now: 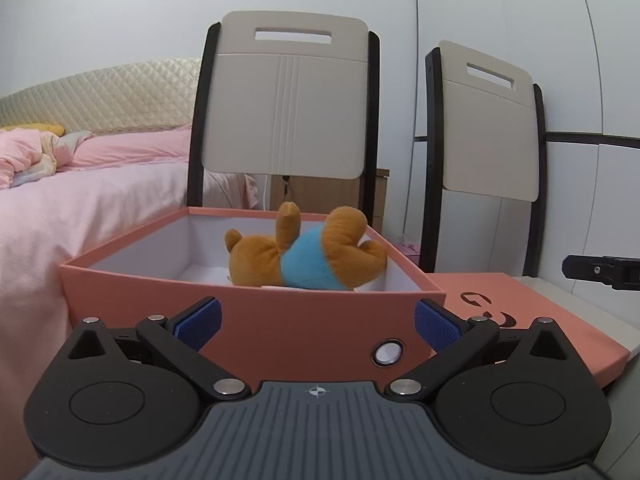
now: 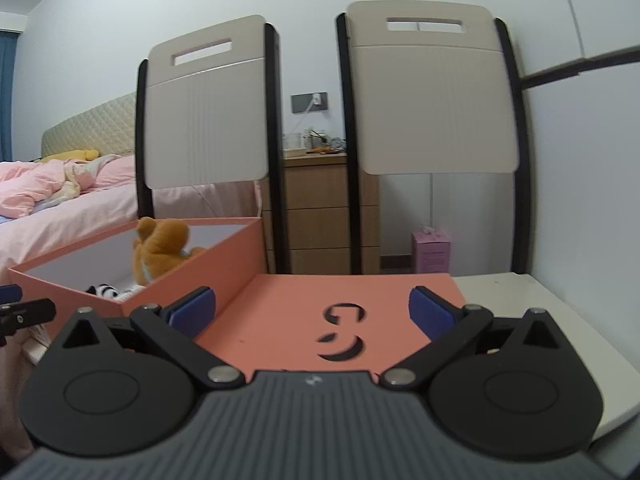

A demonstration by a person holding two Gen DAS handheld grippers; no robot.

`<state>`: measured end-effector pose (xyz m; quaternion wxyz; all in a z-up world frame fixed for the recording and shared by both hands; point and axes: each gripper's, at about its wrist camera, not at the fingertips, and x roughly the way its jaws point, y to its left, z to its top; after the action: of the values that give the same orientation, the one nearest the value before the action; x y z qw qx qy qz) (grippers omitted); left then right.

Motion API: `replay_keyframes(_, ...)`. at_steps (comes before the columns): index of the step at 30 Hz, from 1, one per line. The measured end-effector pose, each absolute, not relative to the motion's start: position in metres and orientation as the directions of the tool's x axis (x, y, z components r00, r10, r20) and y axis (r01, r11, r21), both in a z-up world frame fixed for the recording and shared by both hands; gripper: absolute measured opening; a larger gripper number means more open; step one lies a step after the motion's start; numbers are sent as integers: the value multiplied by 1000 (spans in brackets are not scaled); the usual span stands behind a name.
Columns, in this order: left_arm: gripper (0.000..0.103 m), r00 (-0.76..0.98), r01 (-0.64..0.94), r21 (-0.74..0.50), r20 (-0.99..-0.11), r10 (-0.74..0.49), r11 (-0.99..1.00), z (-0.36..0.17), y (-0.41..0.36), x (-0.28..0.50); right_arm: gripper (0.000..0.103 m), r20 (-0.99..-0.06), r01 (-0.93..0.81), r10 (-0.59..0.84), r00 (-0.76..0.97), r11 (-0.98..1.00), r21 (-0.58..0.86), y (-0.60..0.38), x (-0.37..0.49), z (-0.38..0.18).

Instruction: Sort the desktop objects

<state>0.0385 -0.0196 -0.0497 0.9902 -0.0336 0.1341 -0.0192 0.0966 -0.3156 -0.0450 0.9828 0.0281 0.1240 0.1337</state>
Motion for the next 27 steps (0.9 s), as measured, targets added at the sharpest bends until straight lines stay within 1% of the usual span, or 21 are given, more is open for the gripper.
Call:
replay_keyframes(1,103,961,39,-83,-271,-60,996,-50,-20,39,103,-241,-244,258,936,966,89,-321,95,-47)
replay_keyframes(5,103,938,98,-189,-311,-154,977,-53,-19,41,103,-274,-176,203,940,977,122,-348,89,-58)
replay_keyframes(9,103,922,139,-178,-335,-193,974,-62,-31,41,103,-312,-94,142,939,982,162,-377,87,-70)
replay_keyframes(13,103,897,180,-173,-375,-234,968,-75,-44,44,103,-341,-55,117,933,981,188,-398,86,-81)
replay_keyframes(17,103,863,243,-196,-403,-304,950,-90,-57,48,103,-382,-64,145,913,974,219,-409,89,-97)
replay_keyframes(20,103,838,288,-178,-428,-338,941,-101,-67,55,103,-406,-73,162,900,971,226,-412,88,-112)
replay_keyframes(23,103,823,305,-173,-447,-351,936,-110,-75,63,103,-412,-75,178,893,964,254,-414,87,-125)
replay_keyframes(27,103,796,322,-216,-465,-387,922,-119,-80,73,103,-407,-89,201,891,957,277,-415,84,-135)
